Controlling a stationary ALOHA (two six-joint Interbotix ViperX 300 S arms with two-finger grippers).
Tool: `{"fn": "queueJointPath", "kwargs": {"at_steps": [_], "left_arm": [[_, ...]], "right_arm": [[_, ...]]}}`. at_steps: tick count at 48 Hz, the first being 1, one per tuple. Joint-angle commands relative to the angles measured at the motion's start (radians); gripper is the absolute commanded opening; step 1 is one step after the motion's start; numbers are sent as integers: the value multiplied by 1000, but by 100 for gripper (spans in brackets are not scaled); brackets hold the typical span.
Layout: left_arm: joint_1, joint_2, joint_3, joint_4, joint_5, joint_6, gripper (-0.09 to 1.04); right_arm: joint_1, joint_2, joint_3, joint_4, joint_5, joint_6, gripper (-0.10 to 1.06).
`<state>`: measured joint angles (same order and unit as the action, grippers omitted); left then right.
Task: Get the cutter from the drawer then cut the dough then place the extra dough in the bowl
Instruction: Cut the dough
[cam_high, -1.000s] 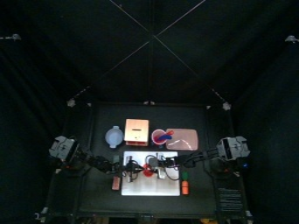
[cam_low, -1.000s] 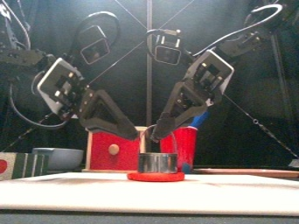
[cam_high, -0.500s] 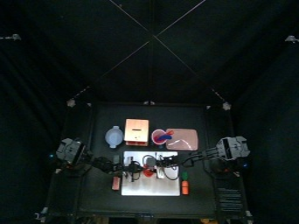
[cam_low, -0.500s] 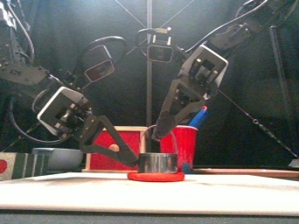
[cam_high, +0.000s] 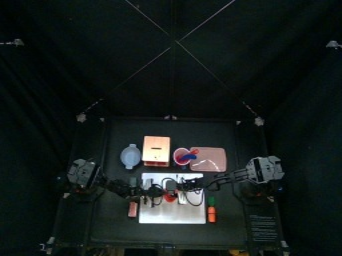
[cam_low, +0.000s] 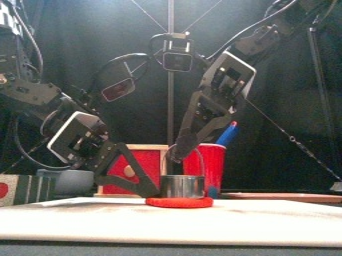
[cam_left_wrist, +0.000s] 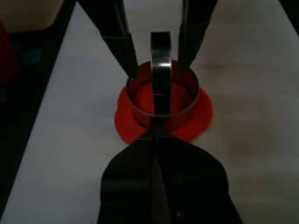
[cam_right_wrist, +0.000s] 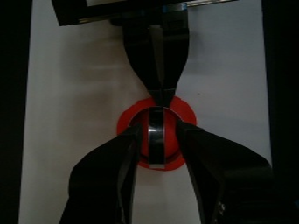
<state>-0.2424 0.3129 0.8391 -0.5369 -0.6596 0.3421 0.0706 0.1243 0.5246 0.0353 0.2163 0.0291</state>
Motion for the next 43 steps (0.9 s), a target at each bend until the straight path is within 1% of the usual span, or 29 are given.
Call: {"fn": "queueJointPath", "kwargs": {"at_steps": [1, 11, 18, 33, 36, 43], "left_arm": [[6, -5, -20, 2, 0, 3, 43], [6, -5, -17, 2, 3, 2, 43], [6, -3, -15, 2, 3, 2, 43], [6, -5, -15, 2, 18, 0, 43], [6, -5, -15, 2, 26, 0, 43], [6, -3, -14, 2, 38, -2, 43]], "right_arm": [[-3, -18, -25, -2, 11, 0, 71], [-3, -18, -38, -3, 20, -2, 56], [-3, -18, -49, -8, 20, -2, 49], [-5, -37, -67, -25, 52, -2, 48], [-5, -61, -66, -31, 57, 0, 48], [-25, -155, -21, -49, 74, 0, 48]]}}
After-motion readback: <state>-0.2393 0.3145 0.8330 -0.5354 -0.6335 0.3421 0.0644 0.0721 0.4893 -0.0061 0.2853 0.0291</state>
